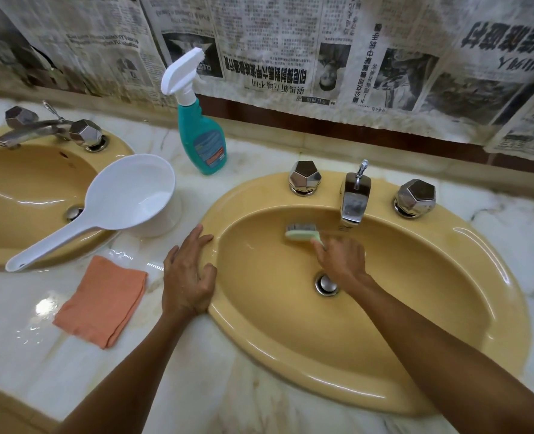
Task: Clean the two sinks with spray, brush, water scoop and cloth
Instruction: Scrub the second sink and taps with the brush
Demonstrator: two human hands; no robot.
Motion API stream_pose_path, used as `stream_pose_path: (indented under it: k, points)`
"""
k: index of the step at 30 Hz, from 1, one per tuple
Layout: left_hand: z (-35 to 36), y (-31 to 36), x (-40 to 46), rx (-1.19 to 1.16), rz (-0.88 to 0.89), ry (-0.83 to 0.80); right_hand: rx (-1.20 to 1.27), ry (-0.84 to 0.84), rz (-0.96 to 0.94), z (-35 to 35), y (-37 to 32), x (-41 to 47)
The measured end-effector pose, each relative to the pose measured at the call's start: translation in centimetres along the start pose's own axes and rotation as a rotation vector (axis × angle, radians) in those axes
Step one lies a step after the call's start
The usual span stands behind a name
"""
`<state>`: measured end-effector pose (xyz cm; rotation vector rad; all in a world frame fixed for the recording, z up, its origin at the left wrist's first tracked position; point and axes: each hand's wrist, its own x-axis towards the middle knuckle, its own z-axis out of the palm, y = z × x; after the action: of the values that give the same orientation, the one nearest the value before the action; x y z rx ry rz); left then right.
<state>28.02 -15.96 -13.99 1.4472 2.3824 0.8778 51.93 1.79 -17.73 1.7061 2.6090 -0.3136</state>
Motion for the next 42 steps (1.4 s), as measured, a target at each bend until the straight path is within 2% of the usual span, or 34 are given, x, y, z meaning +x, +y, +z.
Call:
stream_pose_path:
  k: [2,3,7,9,13,14,19,20,24,25,28,30,31,32,35,36,37,41,42]
  points:
    - [0.0,0.0,0.0,-0.003,-0.003,0.006,-0.067,-0.172,0.050,1.5,1.4,-1.1]
    - [0.0,0.0,0.0,-0.003,-0.003,0.003,-0.063,-0.181,0.062,1.6,1.8,-1.2]
    - [0.1,-0.1,0.0,0.001,0.006,0.003,-0.042,0.083,-0.021,-1.4,0.3,0.6]
    - [0.1,-0.1,0.0,0.002,0.006,0.003,-0.031,0.131,-0.020,-2.0,0.3,0.7]
    - [0.0,0.0,0.1,0.002,0.009,0.008,-0.112,-0.200,0.019,0.3,2.0,-0.8]
    - [0.0,0.0,0.0,0.003,0.011,0.004,-0.111,-0.218,0.023,0.2,2.1,-0.9]
    - [0.1,-0.2,0.1,0.004,0.008,0.005,-0.054,0.097,-0.042,-2.8,-0.2,0.9]
    - [0.1,-0.2,0.0,0.004,0.010,0.004,-0.041,0.108,-0.024,-2.7,-0.3,0.6]
    - [-0.1,-0.1,0.0,-0.003,0.018,-0.001,-0.129,-0.164,0.074,-0.2,2.3,-1.7]
    - [-0.1,0.0,0.0,-0.004,0.020,-0.005,-0.132,-0.176,0.103,-0.4,2.8,-2.0]
    - [-0.2,0.0,0.0,0.005,0.017,-0.005,-0.040,0.014,0.126,-2.9,2.5,-1.4]
    - [0.0,-0.1,-0.1,0.008,0.018,0.001,0.063,0.211,0.161,-4.0,2.7,-1.3]
    - [0.1,-0.1,0.0,0.005,0.021,0.005,0.069,0.246,0.196,-4.0,3.3,-1.6]
    - [0.2,-0.2,0.0,0.003,0.021,0.009,0.032,0.214,0.216,-3.6,3.9,-2.2]
    - [0.2,-0.3,0.2,-0.005,0.008,0.015,-0.113,-0.057,0.283,-1.0,5.3,-3.8]
    - [0.5,-0.2,0.0,-0.011,0.004,0.012,-0.115,-0.090,0.284,-0.9,5.3,-4.0]
    - [0.4,-0.2,0.1,-0.010,0.005,0.017,-0.082,-0.053,0.264,-1.2,4.7,-3.5]
    - [0.4,-0.1,0.1,-0.012,-0.001,0.023,0.045,0.262,0.199,-3.5,2.8,-1.9]
    - [0.4,-0.1,0.1,-0.011,-0.005,0.022,0.050,0.247,0.230,-3.4,3.2,-2.4]
